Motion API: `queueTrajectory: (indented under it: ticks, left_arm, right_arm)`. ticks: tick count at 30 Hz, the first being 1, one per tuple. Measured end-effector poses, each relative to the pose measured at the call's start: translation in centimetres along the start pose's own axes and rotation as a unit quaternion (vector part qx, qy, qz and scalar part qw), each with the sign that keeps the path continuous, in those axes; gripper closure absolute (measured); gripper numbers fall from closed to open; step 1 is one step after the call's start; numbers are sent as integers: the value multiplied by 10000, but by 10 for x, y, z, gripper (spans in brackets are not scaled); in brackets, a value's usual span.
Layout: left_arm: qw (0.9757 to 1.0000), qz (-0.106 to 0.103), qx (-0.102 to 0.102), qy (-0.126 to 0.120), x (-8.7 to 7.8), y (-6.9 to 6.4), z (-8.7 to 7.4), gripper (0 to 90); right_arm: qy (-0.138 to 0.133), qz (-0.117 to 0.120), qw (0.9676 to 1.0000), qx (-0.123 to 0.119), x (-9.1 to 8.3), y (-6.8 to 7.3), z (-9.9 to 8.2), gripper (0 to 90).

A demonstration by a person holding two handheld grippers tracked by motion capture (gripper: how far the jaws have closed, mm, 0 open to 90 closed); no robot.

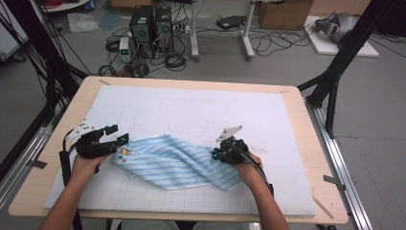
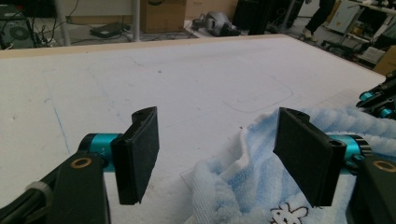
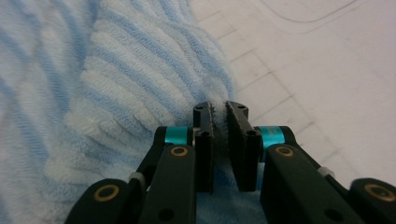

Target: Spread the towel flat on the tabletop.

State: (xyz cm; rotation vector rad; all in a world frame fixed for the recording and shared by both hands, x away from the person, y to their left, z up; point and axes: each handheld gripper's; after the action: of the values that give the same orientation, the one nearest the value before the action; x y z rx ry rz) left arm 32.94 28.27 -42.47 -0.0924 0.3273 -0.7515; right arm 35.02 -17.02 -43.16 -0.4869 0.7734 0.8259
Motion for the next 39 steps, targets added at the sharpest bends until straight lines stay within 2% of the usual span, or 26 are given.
queueTrajectory:
  ticks: [1, 2, 3, 4, 5, 6, 7, 8, 9, 10, 13, 15, 18, 20, 21, 22, 23, 24, 26, 29, 30, 32, 33, 34, 35, 39]
  left_arm:
    - [10000, 37, -38, -10, 0, 0, 0, 279]
    - [10000, 75, -46, -3, 0, 1, 0, 279]
    - [9999, 87, -78, -27, -1, 1, 0, 268]
    - [9999, 88, -92, -47, -1, 2, 0, 268]
    - [9999, 93, -93, -50, -1, 2, 0, 268]
    - [9999, 94, -115, -80, -1, 2, 0, 268]
    - [9998, 96, -127, -78, 0, 3, 0, 268]
    - [9998, 97, -137, -75, 0, 3, 0, 268]
    - [9999, 89, -133, -61, 0, 3, 0, 268]
    - [9999, 87, -122, -46, 0, 3, 0, 268]
    - [9998, 93, -153, -69, 0, 3, -1, 268]
    - [9998, 80, -173, -76, -1, 4, -1, 268]
    - [9997, 68, -199, -100, -2, 3, -1, 268]
    - [9997, 70, -212, -120, -3, 4, -1, 270]
    - [9996, 71, -227, -134, -3, 4, -2, 270]
    - [9996, 64, -234, -143, -4, 5, -2, 270]
    - [9995, 74, -251, -166, -4, 5, -2, 270]
    - [9994, 73, -274, -175, -4, 6, -2, 270]
    - [9994, 78, -304, -165, -5, 7, -3, 270]
    - [9993, 100, -313, -190, -7, 8, -4, 271]
    - [9991, 105, -346, -211, -8, 8, -4, 272]
    - [9991, 126, -338, -211, -9, 9, -5, 272]
    - [9991, 146, -349, -211, -10, 10, -5, 274]
    - [9991, 159, -336, -188, -10, 10, -5, 274]
    - [9992, 178, -319, -150, -11, 10, -6, 276]
    - [9992, 211, -314, -154, -11, 11, -6, 281]
  right_arm:
    - [15, -291, 9995, -114, -1, -1, 4, 824]
    - [15, -291, 9995, -114, -1, -1, 4, 824]
    - [-156, -628, 9978, -142, -3, -6, 9, 823]
    - [-156, -628, 9978, -142, -3, -6, 9, 823]
    - [-237, -790, 9965, -144, -3, -9, 11, 823]
    - [-361, -989, 9944, -85, -3, -14, 16, 823]
    - [-608, -1294, 9897, -80, -2, -22, 26, 822]
    - [-608, -1294, 9897, -80, -2, -22, 26, 822]
    - [-791, -1632, 9834, -63, -1, -29, 39, 821]
    - [-791, -1632, 9834, -63, -1, -29, 39, 821]
    - [-962, -1906, 9769, -49, 6, -36, 57, 821]
    - [-963, -2068, 9735, -180, 14, -39, 73, 821]
    - [-987, -2161, 9711, -214, 32, -44, 93, 822]
    - [-1067, -2198, 9697, -81, 43, -47, 105, 821]
    - [-1205, -2206, 9679, 54, 50, -49, 115, 821]
    - [-1205, -2206, 9679, 54, 50, -49, 115, 821]
    - [-1409, -2120, 9666, 296, 56, -51, 127, 820]
    - [-1409, -2120, 9666, 296, 56, -51, 127, 820]
    - [-1577, -2078, 9646, 389, 60, -51, 138, 820]
    - [-1736, -1963, 9640, 443, 68, -49, 153, 820]
    - [-1720, -1883, 9658, 471, 72, -48, 157, 820]
    - [-1720, -1832, 9668, 463, 78, -47, 161, 819]
    - [-1633, -1747, 9695, 531, 85, -46, 160, 782]
    - [-1633, -1747, 9695, 531, 85, -46, 160, 782]
    - [-1563, -1754, 9702, 592, 87, -45, 159, 724]
    - [-1555, -1897, 9654, 890, 82, -46, 155, 516]
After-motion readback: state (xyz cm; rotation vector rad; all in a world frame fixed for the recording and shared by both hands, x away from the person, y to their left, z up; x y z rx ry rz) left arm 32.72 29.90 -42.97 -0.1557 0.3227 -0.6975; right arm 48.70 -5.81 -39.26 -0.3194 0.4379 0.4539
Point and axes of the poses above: each handheld gripper's, and its own axes: x roughly forward along the jaws, z roughly out of its top, y roughly to its left, and after that the axes turned 4 degrees about -z, right-handed
